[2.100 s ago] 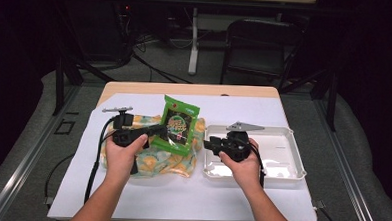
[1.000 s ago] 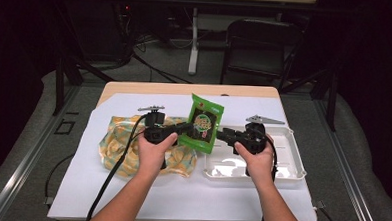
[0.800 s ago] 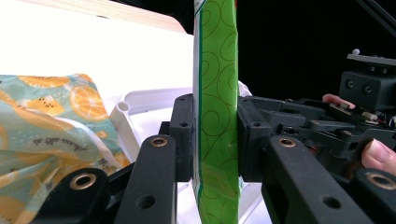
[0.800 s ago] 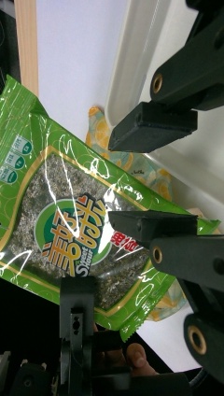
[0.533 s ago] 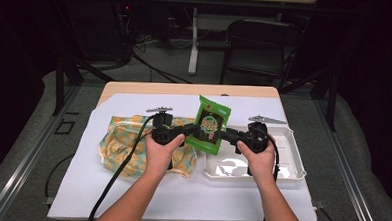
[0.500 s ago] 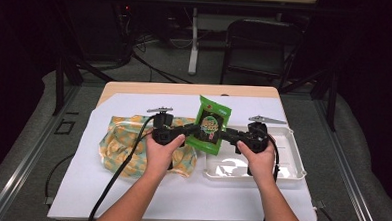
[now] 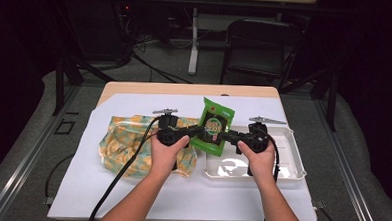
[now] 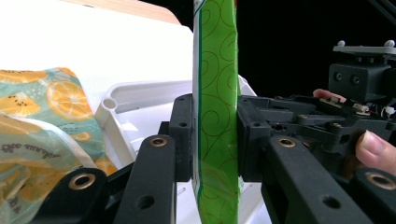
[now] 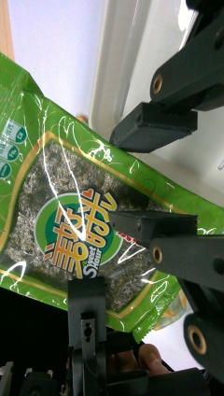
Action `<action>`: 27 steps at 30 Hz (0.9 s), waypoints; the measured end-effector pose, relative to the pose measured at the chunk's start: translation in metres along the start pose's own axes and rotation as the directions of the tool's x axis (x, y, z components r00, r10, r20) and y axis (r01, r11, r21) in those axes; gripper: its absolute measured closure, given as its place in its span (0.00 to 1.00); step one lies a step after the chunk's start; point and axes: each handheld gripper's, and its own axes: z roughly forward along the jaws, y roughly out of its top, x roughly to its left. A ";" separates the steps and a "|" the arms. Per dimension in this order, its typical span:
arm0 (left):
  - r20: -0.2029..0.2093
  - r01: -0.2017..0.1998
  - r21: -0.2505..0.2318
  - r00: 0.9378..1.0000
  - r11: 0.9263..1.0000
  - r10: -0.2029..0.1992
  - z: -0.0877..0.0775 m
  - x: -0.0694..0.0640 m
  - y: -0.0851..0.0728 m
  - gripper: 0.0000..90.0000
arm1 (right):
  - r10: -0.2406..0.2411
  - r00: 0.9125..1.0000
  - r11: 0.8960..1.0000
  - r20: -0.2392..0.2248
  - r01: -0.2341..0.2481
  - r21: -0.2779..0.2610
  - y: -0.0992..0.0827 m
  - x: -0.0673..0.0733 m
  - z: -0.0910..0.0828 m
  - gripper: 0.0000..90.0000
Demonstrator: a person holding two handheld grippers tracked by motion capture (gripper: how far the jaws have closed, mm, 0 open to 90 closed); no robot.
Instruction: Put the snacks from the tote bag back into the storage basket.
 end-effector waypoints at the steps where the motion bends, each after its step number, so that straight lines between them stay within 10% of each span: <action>1: 0.002 0.000 0.000 1.000 1.000 0.000 0.001 0.000 0.000 0.81 | 0.001 1.000 1.000 0.006 -0.001 -0.004 0.000 -0.001 0.000 0.69; 27: 0.013 0.005 0.007 1.000 1.000 -0.005 0.018 0.007 -0.005 0.81 | 0.080 0.996 0.997 0.036 -0.080 -0.002 -0.003 -0.018 -0.002 0.85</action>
